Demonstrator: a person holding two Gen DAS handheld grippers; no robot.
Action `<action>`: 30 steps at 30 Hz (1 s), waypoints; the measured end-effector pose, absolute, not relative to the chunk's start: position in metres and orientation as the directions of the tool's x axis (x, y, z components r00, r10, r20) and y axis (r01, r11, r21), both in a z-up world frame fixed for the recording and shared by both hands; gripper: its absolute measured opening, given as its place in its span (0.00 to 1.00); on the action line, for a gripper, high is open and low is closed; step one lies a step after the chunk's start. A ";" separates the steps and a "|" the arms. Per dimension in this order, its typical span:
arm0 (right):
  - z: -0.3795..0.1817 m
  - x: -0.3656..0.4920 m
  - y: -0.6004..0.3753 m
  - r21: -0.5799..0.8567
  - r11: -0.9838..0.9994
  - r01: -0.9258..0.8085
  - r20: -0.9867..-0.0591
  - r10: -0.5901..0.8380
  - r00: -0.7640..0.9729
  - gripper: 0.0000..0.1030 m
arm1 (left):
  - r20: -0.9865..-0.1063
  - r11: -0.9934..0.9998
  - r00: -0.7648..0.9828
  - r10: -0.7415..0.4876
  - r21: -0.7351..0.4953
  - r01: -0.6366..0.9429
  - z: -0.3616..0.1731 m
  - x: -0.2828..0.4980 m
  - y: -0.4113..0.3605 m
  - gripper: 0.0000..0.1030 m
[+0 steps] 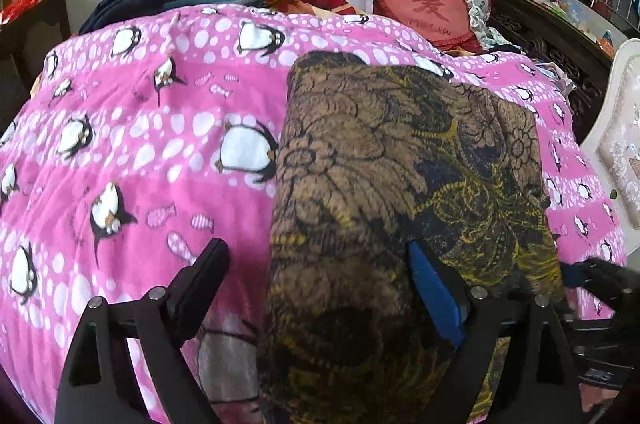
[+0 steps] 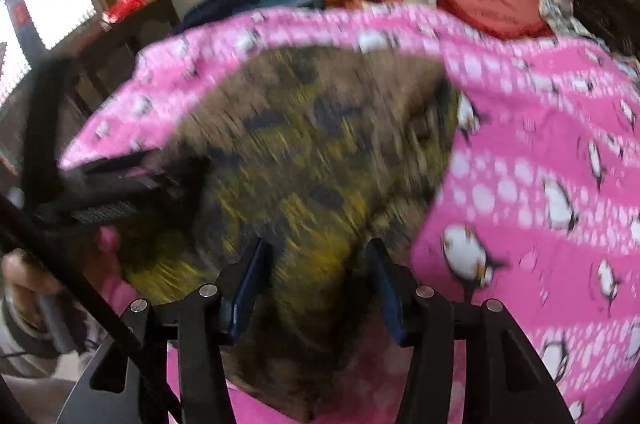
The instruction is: Fold small clothes
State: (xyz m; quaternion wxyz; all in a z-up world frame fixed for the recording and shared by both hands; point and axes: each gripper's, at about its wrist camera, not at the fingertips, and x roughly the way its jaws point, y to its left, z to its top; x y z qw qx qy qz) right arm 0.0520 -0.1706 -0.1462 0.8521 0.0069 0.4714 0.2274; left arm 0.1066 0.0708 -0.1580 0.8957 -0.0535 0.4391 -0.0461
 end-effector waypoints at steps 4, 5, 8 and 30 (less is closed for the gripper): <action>-0.147 0.055 -0.183 0.319 0.889 -0.329 -0.786 0.442 0.432 0.61 | -0.787 0.988 0.600 -0.142 -0.147 0.041 -0.156 0.102 0.073 0.87; -0.143 0.053 -0.182 0.308 0.891 -0.334 -0.783 0.437 0.443 0.61 | -0.789 0.988 0.597 -0.146 -0.151 0.043 -0.153 0.101 0.074 0.87; -0.123 0.047 -0.179 0.288 0.894 -0.345 -0.760 0.432 0.485 0.62 | -0.771 0.989 0.622 -0.139 -0.143 0.043 -0.141 0.094 0.073 0.87; -0.072 0.030 -0.174 0.200 0.955 -0.219 -0.684 0.296 0.667 0.87 | -0.707 0.999 0.707 -0.026 -0.052 -0.015 -0.106 0.069 0.065 0.87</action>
